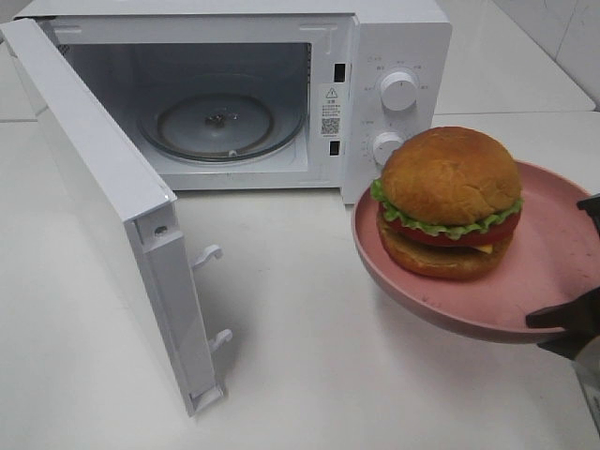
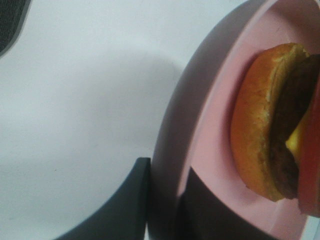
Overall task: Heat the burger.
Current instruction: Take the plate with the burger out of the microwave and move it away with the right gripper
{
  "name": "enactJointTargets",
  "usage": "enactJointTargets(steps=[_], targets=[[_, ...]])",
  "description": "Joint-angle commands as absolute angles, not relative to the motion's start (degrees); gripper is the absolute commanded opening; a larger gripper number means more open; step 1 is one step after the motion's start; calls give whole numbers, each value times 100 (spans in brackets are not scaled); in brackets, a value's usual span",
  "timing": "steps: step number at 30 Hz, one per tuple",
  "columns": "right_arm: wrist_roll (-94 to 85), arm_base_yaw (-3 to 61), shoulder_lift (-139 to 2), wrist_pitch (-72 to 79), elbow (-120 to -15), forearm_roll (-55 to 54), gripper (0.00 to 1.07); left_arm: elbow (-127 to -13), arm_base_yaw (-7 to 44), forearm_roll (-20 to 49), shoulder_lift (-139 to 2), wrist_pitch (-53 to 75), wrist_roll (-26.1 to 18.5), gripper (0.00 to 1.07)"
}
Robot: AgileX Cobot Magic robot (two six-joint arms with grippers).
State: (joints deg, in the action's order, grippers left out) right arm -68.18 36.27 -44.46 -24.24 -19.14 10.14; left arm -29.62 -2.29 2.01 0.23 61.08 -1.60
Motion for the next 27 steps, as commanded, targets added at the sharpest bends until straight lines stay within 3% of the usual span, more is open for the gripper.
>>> enactJointTargets(steps=[1,19,27], targets=[[-6377,3604,-4188,-2389,-1954,1329,0,-2956,-201,201,69,6125,-115,100],[-1994,3604,-3936,-3518,-1954,4171,0,-2956,-201,201,69,6125,-115,100],[-355,3604,-3936,-3994,-1954,4910,0,-2956,-201,201,69,6125,-115,100]])
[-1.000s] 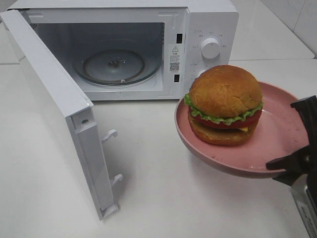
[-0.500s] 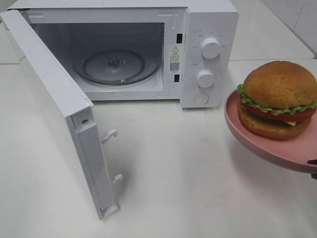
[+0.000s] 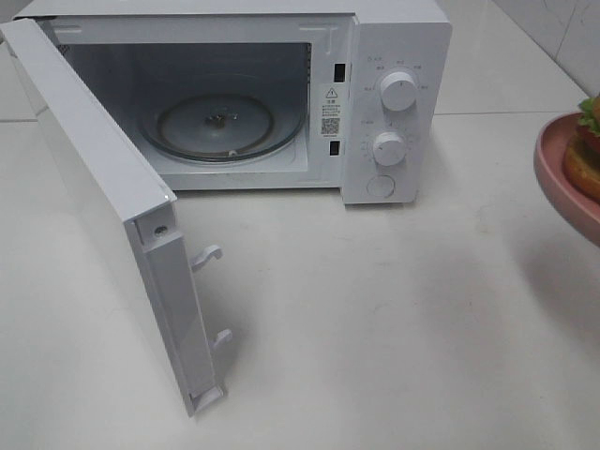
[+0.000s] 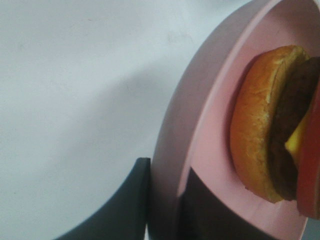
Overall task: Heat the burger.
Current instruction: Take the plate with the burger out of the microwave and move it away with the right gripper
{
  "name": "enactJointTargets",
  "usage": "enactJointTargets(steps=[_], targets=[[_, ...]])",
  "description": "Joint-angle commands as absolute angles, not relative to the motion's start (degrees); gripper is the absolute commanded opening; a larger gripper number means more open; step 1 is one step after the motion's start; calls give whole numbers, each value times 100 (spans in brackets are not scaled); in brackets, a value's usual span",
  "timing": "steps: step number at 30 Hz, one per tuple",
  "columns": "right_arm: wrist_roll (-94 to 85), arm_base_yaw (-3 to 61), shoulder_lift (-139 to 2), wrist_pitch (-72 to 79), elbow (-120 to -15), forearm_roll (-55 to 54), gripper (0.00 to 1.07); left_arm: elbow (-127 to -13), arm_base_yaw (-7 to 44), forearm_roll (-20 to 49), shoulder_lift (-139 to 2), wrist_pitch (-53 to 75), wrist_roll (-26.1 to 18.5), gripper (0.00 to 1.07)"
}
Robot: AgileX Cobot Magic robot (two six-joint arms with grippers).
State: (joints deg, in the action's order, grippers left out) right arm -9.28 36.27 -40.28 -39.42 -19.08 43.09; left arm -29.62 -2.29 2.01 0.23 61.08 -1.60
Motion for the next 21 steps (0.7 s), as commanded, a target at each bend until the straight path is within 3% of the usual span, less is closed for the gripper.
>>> enactJointTargets(steps=[1,21], targets=[[-355,3604,-3936,-3994,-1954,4910,0,-2956,-201,201,69,6125,-115,100],[3661,3604,-5621,-4899,-2286,5827,0,-2956,-201,201,69,6125,-115,100]])
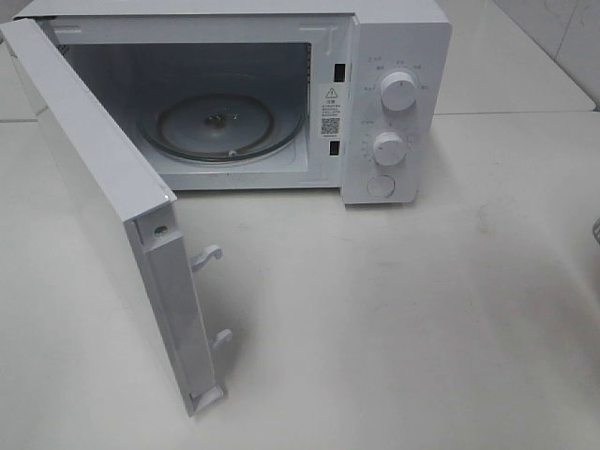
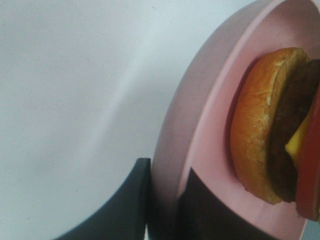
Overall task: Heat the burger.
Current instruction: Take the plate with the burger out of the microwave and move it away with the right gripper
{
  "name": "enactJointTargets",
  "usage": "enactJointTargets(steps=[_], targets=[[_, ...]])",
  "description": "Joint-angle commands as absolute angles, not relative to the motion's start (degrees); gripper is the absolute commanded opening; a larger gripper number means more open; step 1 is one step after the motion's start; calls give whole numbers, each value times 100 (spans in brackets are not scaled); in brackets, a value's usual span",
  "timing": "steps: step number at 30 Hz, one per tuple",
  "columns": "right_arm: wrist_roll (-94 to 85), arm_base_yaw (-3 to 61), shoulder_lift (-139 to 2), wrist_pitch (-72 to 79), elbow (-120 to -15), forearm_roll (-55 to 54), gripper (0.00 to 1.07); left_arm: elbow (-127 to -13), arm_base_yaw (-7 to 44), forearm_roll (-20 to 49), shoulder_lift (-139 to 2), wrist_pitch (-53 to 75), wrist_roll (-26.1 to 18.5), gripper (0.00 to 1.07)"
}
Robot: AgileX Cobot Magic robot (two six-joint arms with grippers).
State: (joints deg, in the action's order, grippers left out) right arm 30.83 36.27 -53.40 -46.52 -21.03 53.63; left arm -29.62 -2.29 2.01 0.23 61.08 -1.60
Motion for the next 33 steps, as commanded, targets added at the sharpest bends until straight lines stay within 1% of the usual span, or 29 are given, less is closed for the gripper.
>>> enactJointTargets(steps=[1,8,9,14,18,20,23,30,33], targets=[[3965,3604,-5936,-5031,-2378,5821,0,-2956,-201,201,69,6125,-115,100],[4887,3604,-6790,-5248,-2647,5821,0,-2956,-201,201,69,6125,-115,100],[5283,3604,-7047,-5248,-2722,5816,0,-2956,-201,201,69,6125,-115,100],[6108,3604,-7723,-5237,-2779,5816,0,-2956,-201,201,69,6125,-115,100],[6406,3604,-8119,-5231,-2779,5816,1,-2956,-201,201,69,6125,-115,100],[6652,3604,-8634,-5185,-2779,5821,2,-2956,-201,201,69,6125,-115,100],[6704,3604,-8743,-5174,-2779,5827,2,-2956,-201,201,69,6125,-115,100],[7678,3604,-9866,-5053,-2779,6005,5,-2956,-201,201,69,6125,-115,100],[7752,3604,-9992,-5053,-2779,6050,5,-2956,-201,201,69,6125,-115,100]])
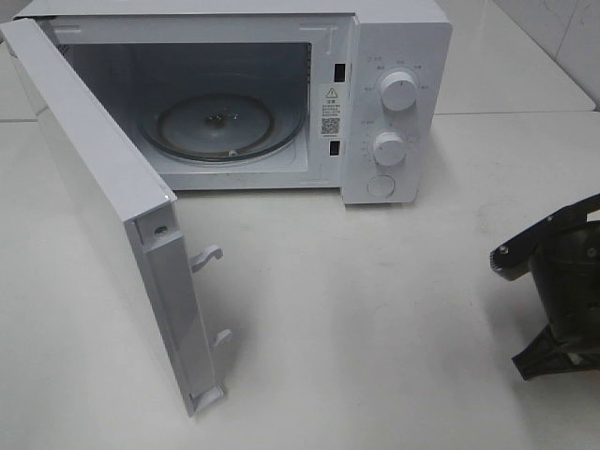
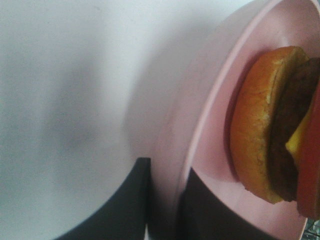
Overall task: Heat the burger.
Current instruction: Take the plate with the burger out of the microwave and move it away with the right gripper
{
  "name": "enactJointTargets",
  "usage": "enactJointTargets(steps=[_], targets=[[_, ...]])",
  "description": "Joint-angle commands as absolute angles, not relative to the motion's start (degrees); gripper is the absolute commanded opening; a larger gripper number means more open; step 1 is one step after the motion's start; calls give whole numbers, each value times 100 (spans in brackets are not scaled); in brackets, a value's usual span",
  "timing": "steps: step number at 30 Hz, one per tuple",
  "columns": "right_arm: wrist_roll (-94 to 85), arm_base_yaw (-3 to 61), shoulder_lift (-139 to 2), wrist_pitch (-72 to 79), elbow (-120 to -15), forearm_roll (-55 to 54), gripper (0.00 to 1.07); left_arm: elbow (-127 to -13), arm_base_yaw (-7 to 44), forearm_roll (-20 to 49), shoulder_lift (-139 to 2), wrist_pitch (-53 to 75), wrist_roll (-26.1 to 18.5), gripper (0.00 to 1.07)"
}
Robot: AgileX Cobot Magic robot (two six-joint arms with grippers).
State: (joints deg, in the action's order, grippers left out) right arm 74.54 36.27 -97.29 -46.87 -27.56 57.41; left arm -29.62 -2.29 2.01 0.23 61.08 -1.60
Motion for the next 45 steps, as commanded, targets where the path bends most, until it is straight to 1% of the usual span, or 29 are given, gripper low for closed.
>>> enactJointTargets(steps=[1,3,5,7,8,11,12,13,15,16,18,21,23,27,32,34,35,36,37,38,39,40,41,42,43,44,45], targets=[[7872,3604,-10204,-5053,-2779,6102,5,-2956,-201,201,69,6125,-115,100],[7987,3604,-10416,-5053,-2779,6142,6,-2956,-201,201,69,6125,-115,100],[8113,3604,-10628,-5019,-2779,6211,11,-2956,-201,201,69,6125,-115,100],[8147,3604,-10674,-5008,-2779,6222,13,-2956,-201,201,69,6125,-115,100],[8170,3604,-10726,-5002,-2779,6228,17,-2956,-201,201,69,6125,-115,100],[8170,3604,-10731,-4922,-2779,6228,20,-2956,-201,201,69,6125,-115,100],[8170,3604,-10731,-4876,-2779,6228,28,-2956,-201,201,69,6125,-115,100],[8170,3604,-10731,-4876,-2779,6228,28,-2956,-201,201,69,6125,-115,100],[8159,3621,-10731,-4670,-2779,6194,41,-2956,-201,201,69,6125,-115,100],[8159,3621,-10731,-4670,-2779,6194,41,-2956,-201,201,69,6125,-115,100],[8016,3621,-10731,-4670,-2779,6039,47,-2956,-201,201,69,6125,-115,100],[7930,3621,-10731,-4670,-2779,5987,49,-2956,-201,201,69,6125,-115,100],[7592,3621,-10703,-4670,-2779,5684,50,-2956,-201,201,69,6125,-115,100],[7385,3621,-10537,-4641,-2779,5512,50,-2956,-201,201,69,6125,-115,100],[7047,3621,-9964,-4578,-2785,5357,50,-2956,-201,201,69,6125,-115,100],[6732,3621,-9477,-4423,-2785,5185,52,-2956,-201,201,69,6125,-115,100],[6732,3621,-9477,-4423,-2785,5185,52,-2956,-201,201,69,6125,-115,100],[6446,3621,-9173,-4274,-2785,5048,56,-2956,-201,201,69,6125,-115,100],[6446,3621,-9173,-4274,-2785,5048,56,-2956,-201,201,69,6125,-115,100],[6165,3621,-8864,-4108,-2785,4922,62,-2956,-201,201,69,6125,-115,100],[5999,3621,-8738,-4022,-2785,4819,65,-2956,-201,201,69,6125,-115,100],[5999,3621,-8738,-4022,-2785,4819,65,-2956,-201,201,69,6125,-115,100],[5735,3621,-8445,-3942,-2785,4624,71,-2956,-201,201,69,6125,-115,100],[5592,3621,-8296,-3919,-2785,4503,75,-2956,-201,201,69,6125,-115,100],[5592,3621,-8296,-3919,-2785,4503,75,-2956,-201,201,69,6125,-115,100],[5288,3621,-8039,-3890,-2785,4286,80,-2956,-201,201,69,6125,-115,100],[5288,3621,-8039,-3890,-2785,4286,80,-2956,-201,201,69,6125,-115,100]])
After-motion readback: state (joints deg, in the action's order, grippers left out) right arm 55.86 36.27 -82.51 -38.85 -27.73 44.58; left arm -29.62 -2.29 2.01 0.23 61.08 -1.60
